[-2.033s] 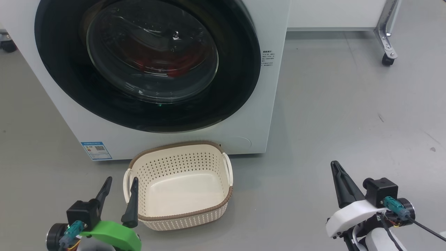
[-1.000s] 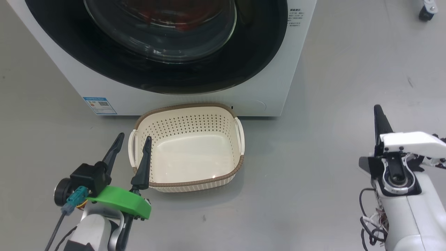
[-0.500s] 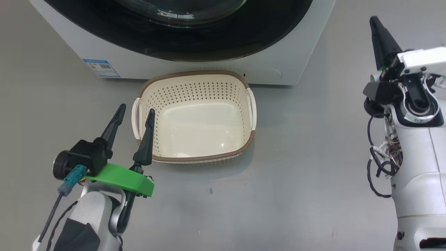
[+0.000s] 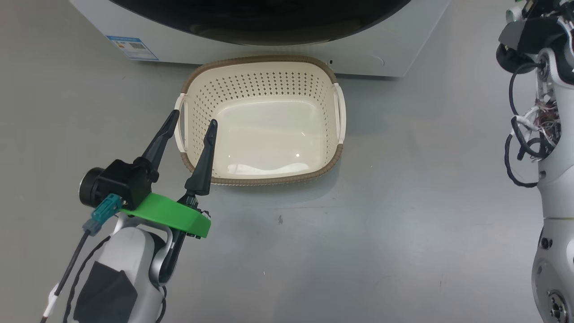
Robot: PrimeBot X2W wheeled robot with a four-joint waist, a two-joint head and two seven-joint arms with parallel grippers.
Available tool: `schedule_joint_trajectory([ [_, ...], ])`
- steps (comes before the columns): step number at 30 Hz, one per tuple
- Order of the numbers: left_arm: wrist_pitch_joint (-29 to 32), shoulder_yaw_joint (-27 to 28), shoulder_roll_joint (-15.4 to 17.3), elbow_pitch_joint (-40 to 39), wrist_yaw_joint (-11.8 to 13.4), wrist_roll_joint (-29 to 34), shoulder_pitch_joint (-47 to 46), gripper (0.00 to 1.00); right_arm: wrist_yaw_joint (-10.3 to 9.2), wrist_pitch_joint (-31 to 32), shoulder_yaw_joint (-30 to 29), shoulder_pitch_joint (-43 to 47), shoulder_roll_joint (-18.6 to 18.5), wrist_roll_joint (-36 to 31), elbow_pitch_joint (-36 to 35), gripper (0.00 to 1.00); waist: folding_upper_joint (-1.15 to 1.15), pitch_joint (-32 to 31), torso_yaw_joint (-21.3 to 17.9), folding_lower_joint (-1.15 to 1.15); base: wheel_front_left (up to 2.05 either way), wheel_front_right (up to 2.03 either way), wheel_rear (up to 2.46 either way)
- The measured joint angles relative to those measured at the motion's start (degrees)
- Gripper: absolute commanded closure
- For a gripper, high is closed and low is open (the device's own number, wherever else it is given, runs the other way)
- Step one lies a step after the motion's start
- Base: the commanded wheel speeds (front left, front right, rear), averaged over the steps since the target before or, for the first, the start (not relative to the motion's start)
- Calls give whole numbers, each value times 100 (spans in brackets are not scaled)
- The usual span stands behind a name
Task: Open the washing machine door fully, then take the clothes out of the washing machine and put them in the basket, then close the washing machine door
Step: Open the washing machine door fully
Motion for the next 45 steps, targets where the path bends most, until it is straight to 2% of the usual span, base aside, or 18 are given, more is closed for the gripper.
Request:
schedule_joint_trajectory([
  [11, 0, -69, -16, -25, -2, 0, -182, 0, -255, 619, 294, -788, -313, -19, 137, 100, 0, 340, 160, 0, 0, 0, 0],
  [18, 0, -78, -20, -18, -5, 1, -219, 0, -263, 849, 464, -1033, -355, -86, 346, 100, 0, 444, 234, 0, 0, 0, 0],
  [24, 0, -148, -19, -20, -8, 59, -300, 0, -349, 886, 511, -1306, -388, -157, 509, 100, 0, 522, 278, 0, 0, 0, 0],
  [33, 0, -144, -20, -20, -8, 60, -349, 0, -325, 1005, 516, -1428, -413, -155, 726, 100, 0, 602, 336, 0, 0, 0, 0],
  [45, 0, -120, -30, -15, -24, 62, -358, 0, -171, 1421, 460, -1532, -434, 156, 864, 100, 0, 637, 350, 0, 0, 0, 0],
])
